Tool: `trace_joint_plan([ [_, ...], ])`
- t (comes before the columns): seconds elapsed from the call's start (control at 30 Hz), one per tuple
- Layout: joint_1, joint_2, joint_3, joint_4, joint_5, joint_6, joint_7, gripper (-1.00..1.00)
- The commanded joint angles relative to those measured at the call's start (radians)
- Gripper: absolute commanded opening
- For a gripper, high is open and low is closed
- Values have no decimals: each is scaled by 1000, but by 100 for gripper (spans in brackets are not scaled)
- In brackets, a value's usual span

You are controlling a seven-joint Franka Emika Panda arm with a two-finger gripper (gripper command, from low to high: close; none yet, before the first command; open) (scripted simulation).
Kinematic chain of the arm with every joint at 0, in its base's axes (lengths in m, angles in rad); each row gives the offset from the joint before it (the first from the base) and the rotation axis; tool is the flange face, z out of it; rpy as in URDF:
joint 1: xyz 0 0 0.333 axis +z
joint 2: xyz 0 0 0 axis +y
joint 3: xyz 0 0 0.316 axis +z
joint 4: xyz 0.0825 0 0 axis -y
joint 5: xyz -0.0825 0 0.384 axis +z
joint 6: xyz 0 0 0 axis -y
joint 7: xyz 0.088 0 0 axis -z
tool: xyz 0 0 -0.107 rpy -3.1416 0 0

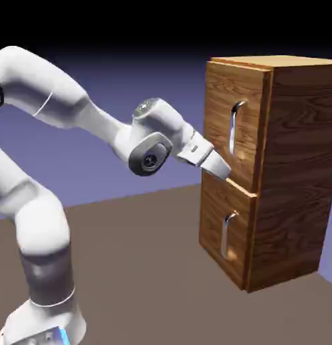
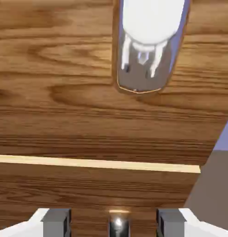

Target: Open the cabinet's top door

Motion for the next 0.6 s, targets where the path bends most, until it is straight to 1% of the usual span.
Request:
trace_joint_plan([
  [0.0, 13, -7, -13, 3, -44, -5, 34, 0],
  [0.57, 227, -126, -237, 52, -783, -85, 609, 0],
])
